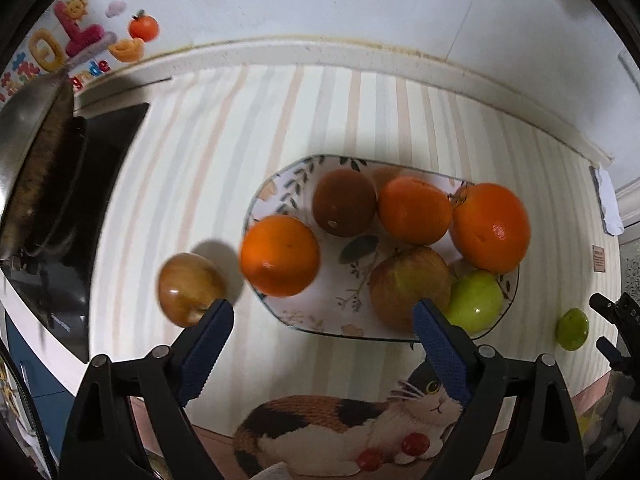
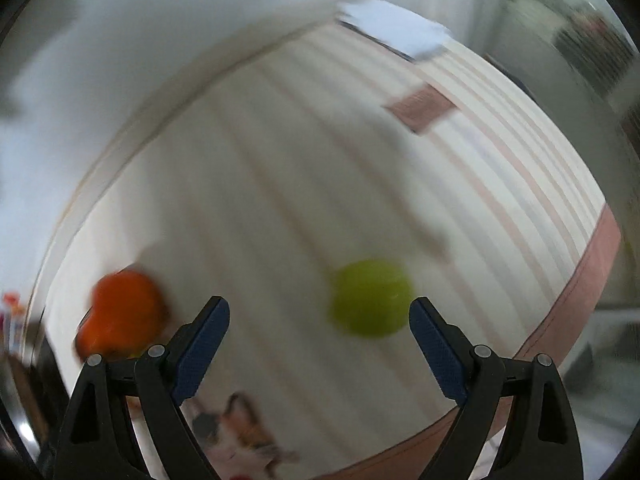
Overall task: Organize fruits
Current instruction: 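Grasp the second green apple with the right tool while the left grasps the brown apple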
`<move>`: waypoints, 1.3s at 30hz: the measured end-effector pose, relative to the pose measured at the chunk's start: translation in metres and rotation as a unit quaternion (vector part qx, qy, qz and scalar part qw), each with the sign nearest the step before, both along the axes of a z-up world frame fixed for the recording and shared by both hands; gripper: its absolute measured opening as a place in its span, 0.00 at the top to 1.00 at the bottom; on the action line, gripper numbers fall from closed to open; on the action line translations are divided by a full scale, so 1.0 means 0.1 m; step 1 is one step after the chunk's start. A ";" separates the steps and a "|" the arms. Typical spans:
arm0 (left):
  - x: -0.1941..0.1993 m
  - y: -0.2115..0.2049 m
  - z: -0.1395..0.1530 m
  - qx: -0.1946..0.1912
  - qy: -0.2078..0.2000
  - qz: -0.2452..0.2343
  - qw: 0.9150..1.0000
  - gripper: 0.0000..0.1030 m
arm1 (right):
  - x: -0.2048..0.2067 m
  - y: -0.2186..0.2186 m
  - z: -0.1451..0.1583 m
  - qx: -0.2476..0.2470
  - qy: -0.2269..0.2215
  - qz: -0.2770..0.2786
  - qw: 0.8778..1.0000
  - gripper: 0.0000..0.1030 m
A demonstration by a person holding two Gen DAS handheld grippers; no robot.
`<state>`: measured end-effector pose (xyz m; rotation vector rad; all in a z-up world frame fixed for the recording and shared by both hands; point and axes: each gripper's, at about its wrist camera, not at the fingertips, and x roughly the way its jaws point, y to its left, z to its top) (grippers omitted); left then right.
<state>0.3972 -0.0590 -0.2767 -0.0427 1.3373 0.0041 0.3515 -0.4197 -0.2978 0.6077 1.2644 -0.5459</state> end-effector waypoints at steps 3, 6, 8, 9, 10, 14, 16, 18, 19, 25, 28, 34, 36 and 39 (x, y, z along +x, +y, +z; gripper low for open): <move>0.04 -0.10 -0.12 0.005 0.012 -0.006 1.000 0.11 | 0.03 -0.22 -0.27 0.011 0.029 -0.026 0.999 0.09; 0.07 -0.16 -0.21 0.008 0.021 -0.009 1.000 0.11 | 0.06 -0.33 -0.56 0.026 0.061 -0.041 0.997 0.13; 0.08 -0.15 -0.26 0.008 0.028 -0.008 1.000 0.11 | 0.08 -0.33 -0.69 0.025 0.071 -0.036 0.996 0.26; 0.07 -0.13 -0.27 0.002 0.024 -0.013 1.000 0.11 | 0.12 -0.28 -0.67 0.002 0.070 -0.023 0.997 0.40; 0.06 -0.10 -0.28 0.001 0.025 -0.011 1.000 0.11 | 0.16 -0.24 -0.65 -0.004 0.067 -0.010 0.998 0.39; 0.03 0.07 -0.27 0.006 0.025 0.001 1.000 0.11 | 0.28 0.09 -0.65 0.007 0.063 0.056 0.996 0.40; 0.02 0.24 -0.24 0.010 0.021 0.015 1.000 0.11 | 0.31 0.31 -0.62 0.011 0.055 0.092 0.994 0.40; 0.03 0.43 -0.25 0.017 0.021 0.029 0.999 0.11 | 0.33 0.57 -0.60 0.024 0.053 0.132 0.990 0.40; 0.04 0.58 -0.27 0.019 0.023 0.043 0.999 0.11 | 0.33 0.71 -0.60 0.030 0.054 0.149 0.987 0.40; 0.16 1.33 -0.54 -0.060 0.071 0.139 0.986 0.11 | 0.33 1.21 -0.69 0.023 0.070 0.204 0.976 0.40; 0.21 1.55 -0.66 -0.106 0.084 0.174 0.975 0.11 | 0.34 1.33 -0.69 0.019 0.075 0.211 0.974 0.40; 0.30 1.70 -0.95 -0.172 0.108 0.202 0.958 0.26 | 0.36 1.66 -0.67 0.005 0.087 0.219 0.972 0.39; 0.30 1.74 -0.96 -0.189 0.090 0.207 0.956 0.38 | 0.39 1.68 -0.67 0.011 0.091 0.215 0.972 0.39; 0.28 1.65 -0.91 -0.157 0.082 0.192 0.965 0.38 | 0.47 1.40 -0.69 0.027 0.092 0.206 0.974 0.39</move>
